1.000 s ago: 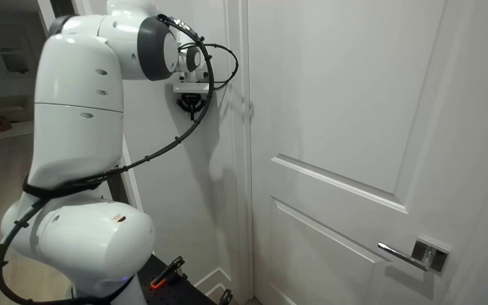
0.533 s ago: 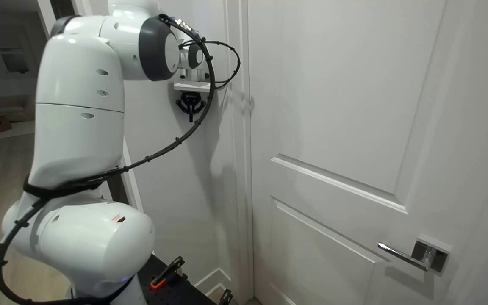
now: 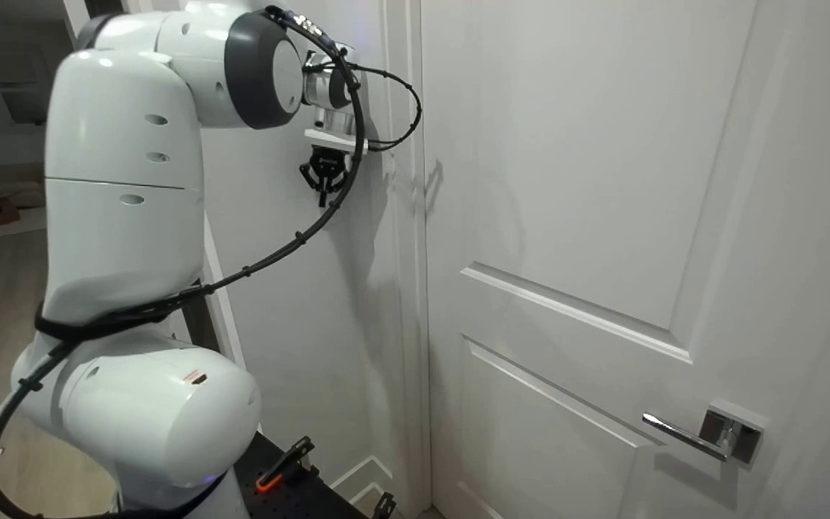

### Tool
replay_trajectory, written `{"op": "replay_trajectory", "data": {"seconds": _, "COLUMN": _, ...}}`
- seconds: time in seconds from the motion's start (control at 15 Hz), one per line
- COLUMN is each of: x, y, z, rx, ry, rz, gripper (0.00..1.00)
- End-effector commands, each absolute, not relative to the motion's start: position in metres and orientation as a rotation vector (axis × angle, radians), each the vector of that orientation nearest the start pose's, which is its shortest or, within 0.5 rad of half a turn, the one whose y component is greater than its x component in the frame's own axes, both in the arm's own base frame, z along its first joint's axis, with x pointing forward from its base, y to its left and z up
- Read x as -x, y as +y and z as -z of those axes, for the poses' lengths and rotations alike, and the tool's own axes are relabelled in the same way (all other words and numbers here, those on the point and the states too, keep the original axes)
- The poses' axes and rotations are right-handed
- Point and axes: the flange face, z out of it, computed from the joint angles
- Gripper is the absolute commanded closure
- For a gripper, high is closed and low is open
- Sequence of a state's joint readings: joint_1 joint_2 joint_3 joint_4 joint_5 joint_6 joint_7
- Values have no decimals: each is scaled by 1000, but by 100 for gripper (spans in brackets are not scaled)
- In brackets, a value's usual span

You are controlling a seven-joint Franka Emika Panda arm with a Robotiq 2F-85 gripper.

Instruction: Flip the switch on the wall

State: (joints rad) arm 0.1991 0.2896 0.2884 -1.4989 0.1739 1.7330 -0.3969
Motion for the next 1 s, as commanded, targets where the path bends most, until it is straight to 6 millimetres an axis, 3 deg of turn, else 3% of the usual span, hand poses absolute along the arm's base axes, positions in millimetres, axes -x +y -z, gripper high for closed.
{"op": "replay_trajectory", "data": {"seconds": 0.0, "x": -542, "y": 272, "z": -529, "rx": 2591, "ry": -1207, "rz": -146, "gripper": 100}}
{"op": "replay_trajectory", "data": {"seconds": 0.8, "x": -448, "y": 221, "z": -598, "rx": 2532, "ry": -1191, "rz": -299, "gripper": 100}}
{"op": "replay_trajectory", "data": {"seconds": 0.87, "x": -443, "y": 217, "z": -601, "rx": 2543, "ry": -1189, "rz": -303, "gripper": 74}}
{"op": "replay_trajectory", "data": {"seconds": 0.93, "x": -439, "y": 213, "z": -604, "rx": 2546, "ry": -1186, "rz": -305, "gripper": 72}}
